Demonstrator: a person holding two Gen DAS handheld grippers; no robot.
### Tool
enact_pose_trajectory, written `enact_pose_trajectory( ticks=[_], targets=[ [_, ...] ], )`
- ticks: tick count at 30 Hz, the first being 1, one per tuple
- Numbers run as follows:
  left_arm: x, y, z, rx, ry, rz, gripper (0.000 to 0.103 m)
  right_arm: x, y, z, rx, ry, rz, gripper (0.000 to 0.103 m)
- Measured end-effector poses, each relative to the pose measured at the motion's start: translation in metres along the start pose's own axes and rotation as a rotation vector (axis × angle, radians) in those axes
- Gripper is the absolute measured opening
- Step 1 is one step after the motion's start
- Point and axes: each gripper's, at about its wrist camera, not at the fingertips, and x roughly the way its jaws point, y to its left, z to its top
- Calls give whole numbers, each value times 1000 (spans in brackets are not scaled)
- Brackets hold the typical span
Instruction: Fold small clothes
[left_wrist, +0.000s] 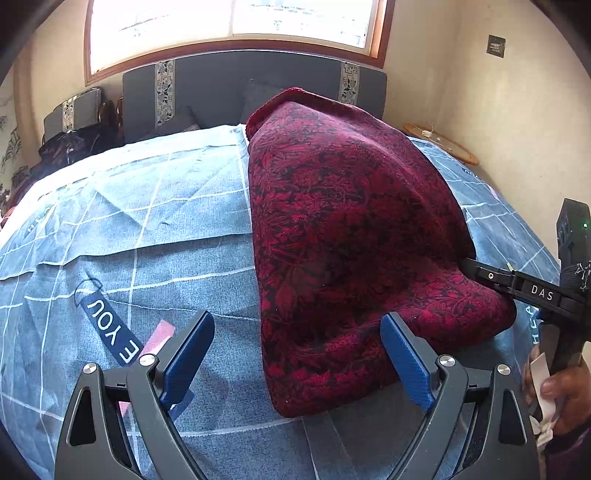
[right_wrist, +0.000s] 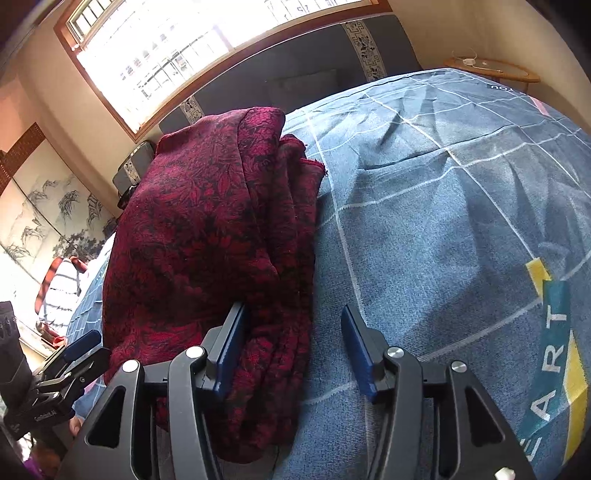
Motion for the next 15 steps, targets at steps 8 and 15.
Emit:
enact_pose_trajectory(
  ticks=[8, 15],
  targets=[
    [11, 6, 13, 14, -8, 46, 97, 0, 1, 0, 0, 1, 3, 52],
    [44, 41, 43, -56, 67, -158, 101, 2, 0, 12, -9, 50, 47, 66]
  ],
)
